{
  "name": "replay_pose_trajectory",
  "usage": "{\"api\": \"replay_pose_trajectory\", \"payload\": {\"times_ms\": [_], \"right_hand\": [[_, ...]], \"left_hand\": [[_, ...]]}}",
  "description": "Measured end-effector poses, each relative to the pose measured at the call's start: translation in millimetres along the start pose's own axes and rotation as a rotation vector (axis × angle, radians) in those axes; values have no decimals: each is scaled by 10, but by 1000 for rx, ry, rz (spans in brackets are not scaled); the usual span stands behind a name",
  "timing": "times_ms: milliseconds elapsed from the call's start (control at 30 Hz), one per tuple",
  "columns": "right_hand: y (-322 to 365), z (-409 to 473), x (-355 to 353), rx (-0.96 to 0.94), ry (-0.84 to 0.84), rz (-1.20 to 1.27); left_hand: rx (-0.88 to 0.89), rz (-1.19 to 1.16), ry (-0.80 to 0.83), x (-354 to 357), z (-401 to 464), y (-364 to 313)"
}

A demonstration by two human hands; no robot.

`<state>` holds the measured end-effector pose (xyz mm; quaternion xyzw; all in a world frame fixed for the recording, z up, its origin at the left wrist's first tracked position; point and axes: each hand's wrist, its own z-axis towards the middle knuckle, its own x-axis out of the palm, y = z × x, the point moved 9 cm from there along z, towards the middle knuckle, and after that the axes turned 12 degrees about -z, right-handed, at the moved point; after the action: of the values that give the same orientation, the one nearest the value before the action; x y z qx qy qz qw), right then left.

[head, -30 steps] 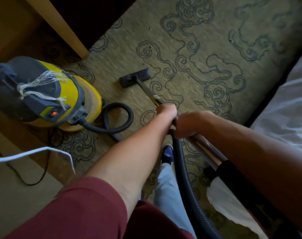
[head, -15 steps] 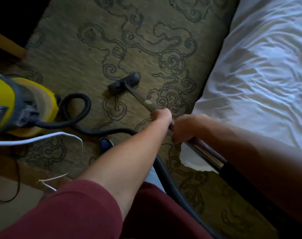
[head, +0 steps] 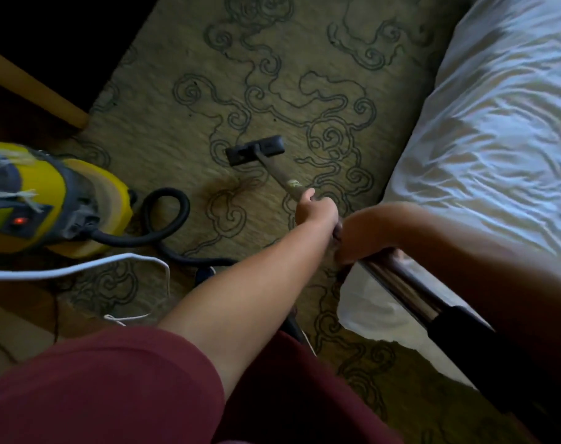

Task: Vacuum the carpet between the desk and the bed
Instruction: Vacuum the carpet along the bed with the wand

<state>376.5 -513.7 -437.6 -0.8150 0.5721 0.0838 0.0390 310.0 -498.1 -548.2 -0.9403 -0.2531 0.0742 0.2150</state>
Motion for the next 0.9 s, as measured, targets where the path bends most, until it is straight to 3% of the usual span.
{"api": "replay_pose_trajectory", "payload": {"times_ms": [167, 367, 467, 600, 767, 900], "right_hand": [[668, 261, -903, -1, -24, 9], [2015, 682, -1909, -103, -112, -165], [2725, 1021, -2232, -166, -242, -276], [3478, 1401, -2582, -92, -402, -439], [4028, 1705, -2755, -62, -370, -512], [4349, 1869, -2811, -100, -280, -517]], "left_hand": [[116, -25, -17, -632, 488, -1094], [179, -49, -64, -1808, 1296, -2067], [198, -80, -132, -2467, 1764, -2313], [208, -85, -205, -3262, 2224, -2545], [219, -53, -232, -3824, 2553, -2690], [156, -202, -209, -4141, 2724, -2597]]}}
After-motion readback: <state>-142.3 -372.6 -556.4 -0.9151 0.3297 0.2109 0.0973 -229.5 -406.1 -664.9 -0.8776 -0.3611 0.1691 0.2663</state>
